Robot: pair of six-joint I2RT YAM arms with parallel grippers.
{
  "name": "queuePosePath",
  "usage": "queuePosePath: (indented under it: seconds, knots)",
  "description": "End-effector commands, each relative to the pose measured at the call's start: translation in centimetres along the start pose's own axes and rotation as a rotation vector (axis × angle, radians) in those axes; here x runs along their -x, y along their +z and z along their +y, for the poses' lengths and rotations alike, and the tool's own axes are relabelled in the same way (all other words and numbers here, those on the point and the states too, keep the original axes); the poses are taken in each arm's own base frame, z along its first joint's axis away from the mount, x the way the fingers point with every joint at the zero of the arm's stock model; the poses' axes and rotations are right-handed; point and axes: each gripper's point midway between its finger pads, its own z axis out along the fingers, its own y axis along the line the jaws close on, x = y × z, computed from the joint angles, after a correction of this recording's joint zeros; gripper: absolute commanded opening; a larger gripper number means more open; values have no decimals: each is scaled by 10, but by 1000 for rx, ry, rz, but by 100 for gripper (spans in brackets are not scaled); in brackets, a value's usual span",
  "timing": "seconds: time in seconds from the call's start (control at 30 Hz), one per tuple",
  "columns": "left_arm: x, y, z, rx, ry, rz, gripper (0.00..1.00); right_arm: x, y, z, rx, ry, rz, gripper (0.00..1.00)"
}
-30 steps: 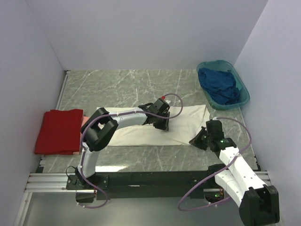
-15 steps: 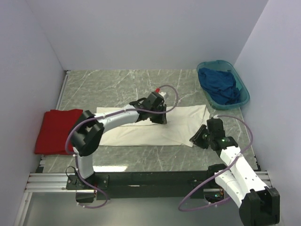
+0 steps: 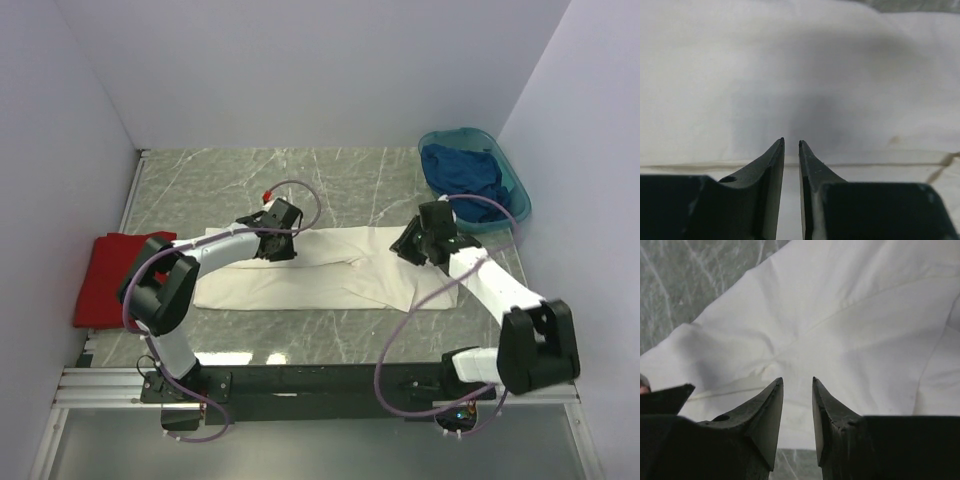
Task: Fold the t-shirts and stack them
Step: Fold the tshirt
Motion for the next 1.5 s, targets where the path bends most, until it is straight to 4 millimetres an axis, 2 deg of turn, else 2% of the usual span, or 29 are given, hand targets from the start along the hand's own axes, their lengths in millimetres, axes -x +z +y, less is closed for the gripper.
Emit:
queuePosePath:
  seconds: [0.0, 0.13, 0.2, 0.33, 0.47, 0.5, 0.53, 0.6, 0.63, 0.67, 0.7, 0.73, 0.77, 0.8, 0.83, 0.93, 0.97, 1.0, 1.03, 1.07, 1.13, 1.17, 1.2, 1.23, 1.27, 1.3, 1.33, 1.4, 1.47]
  knots:
    - [8, -7, 14, 65, -28, -71, 24, 19, 23, 8, -19, 22, -54, 37]
    - [-6, -1, 36, 131, -56, -50, 24, 0, 52, -14, -95, 21, 13, 37]
    - [-14, -1, 48, 169, -57, -46, 23, -8, 59, -28, -134, 20, 21, 37]
    - [-24, -1, 58, 186, -55, -42, 24, -16, 74, -38, -177, 3, 58, 36]
    - [-39, 0, 71, 217, -60, -26, 23, -10, 83, -37, -220, -33, 76, 36]
    - [-46, 0, 77, 228, -63, -15, 23, -2, 85, -27, -205, -41, 72, 36]
    - [-47, -3, 77, 219, -70, -18, 23, -7, 89, -32, -231, -56, 107, 36]
    - [-54, -5, 81, 218, -76, -8, 23, 4, 93, -18, -214, -78, 101, 36]
    - [-52, -10, 78, 199, -91, -15, 23, -2, 98, -22, -249, -109, 136, 36]
    - [-54, -12, 77, 192, -94, -12, 23, 11, 101, -8, -235, -124, 115, 36]
    - [-55, -16, 76, 180, -109, -13, 22, 3, 107, -11, -261, -164, 159, 36]
    - [-57, -18, 72, 164, -107, -9, 22, 5, 111, -7, -269, -184, 165, 36]
    - [-59, -20, 69, 156, -110, -7, 22, 20, 115, 11, -253, -200, 138, 36]
    - [-60, -24, 66, 147, -117, -6, 22, 17, 124, 9, -275, -233, 162, 36]
    - [-63, -26, 61, 135, -110, -1, 22, 26, 126, 27, -260, -257, 154, 36]
    - [-72, -34, 45, 99, -103, 8, 23, 21, 144, 29, -307, -340, 215, 35]
    - [-76, -36, 37, 74, -115, 22, 22, 36, 148, 47, -286, -366, 184, 35]
    - [-80, -37, 31, 57, -117, 29, 22, 29, 160, 45, -299, -387, 215, 35]
    - [-87, -39, 21, 29, -105, 38, 22, 26, 162, 46, -306, -405, 240, 35]
    - [-91, -40, 15, 16, -105, 46, 22, 37, 165, 70, -265, -424, 211, 35]
    - [-100, -40, 4, -5, -114, 67, 22, 27, 179, 70, -277, -479, 258, 35]
    - [-106, -40, -6, -27, -116, 81, 22, 39, 180, 96, -231, -514, 226, 35]
    - [-110, -39, -11, -37, -116, 91, 22, 32, 192, 94, -246, -535, 246, 35]
    - [-112, -39, -16, -49, -113, 99, 22, 31, 193, 94, -264, -559, 260, 35]
    - [-117, -37, -23, -53, -103, 108, 22, 44, 192, 114, -229, -571, 220, 35]
    - [-118, -36, -26, -51, -98, 110, 22, 37, 200, 109, -247, -595, 243, 36]
    - [-117, -38, -34, -63, -92, 109, 22, 42, 202, 119, -222, -600, 226, 36]
    - [-116, -36, -36, -55, -82, 111, 22, 43, 206, 120, -209, -611, 220, 36]
    - [-104, -41, -41, -56, -67, 80, 24, 46, 210, 121, -193, -613, 201, 36]
